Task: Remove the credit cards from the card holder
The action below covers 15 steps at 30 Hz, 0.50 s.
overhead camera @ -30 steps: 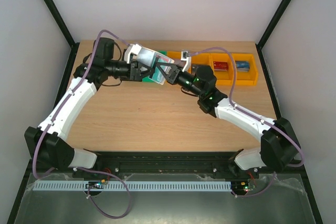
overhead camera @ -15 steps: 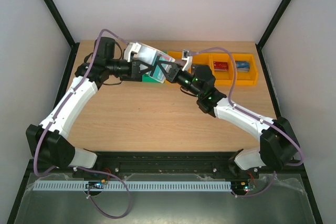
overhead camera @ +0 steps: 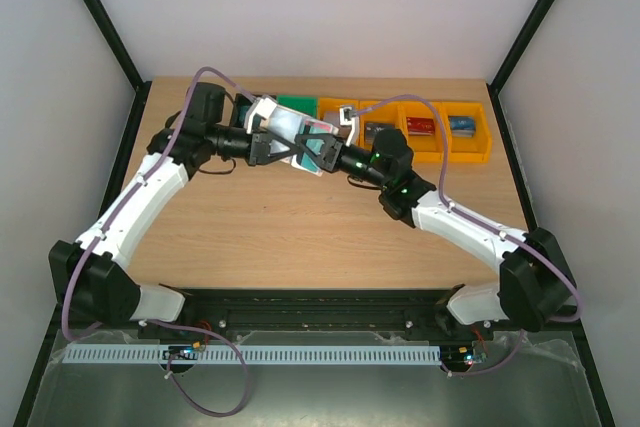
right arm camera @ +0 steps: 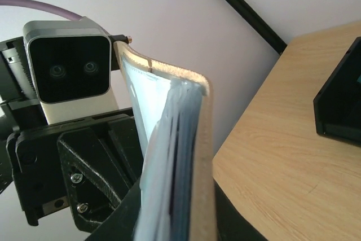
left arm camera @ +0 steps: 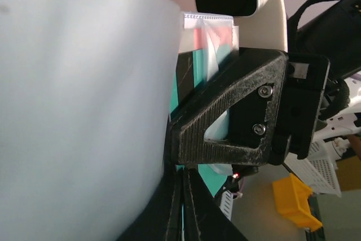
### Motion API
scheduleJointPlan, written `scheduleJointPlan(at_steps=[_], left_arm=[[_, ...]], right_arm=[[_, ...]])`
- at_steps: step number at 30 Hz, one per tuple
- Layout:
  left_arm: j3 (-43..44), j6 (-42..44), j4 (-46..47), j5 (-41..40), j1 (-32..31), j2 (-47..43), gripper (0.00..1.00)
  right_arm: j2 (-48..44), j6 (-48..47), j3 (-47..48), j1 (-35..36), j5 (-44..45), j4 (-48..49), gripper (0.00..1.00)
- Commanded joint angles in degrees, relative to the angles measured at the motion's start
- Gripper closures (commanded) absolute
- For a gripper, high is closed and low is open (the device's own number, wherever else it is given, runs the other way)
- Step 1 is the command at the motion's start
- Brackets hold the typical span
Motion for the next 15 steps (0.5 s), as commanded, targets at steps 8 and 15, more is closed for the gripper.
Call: scheduleJointPlan(at_steps=[8, 15], left_arm=[[-1.0, 3.3, -1.2, 7.5, -1.1, -2.8, 0.98], [-1.4, 4.4, -2.5, 6.8, -1.4, -3.0, 0.98]], right_arm=[[-4.4, 4.1, -1.1, -1.6, -5.4, 4.9, 0.8], [-4.3, 6.1, -0.5, -2.3, -4.2, 5.6, 0.87]])
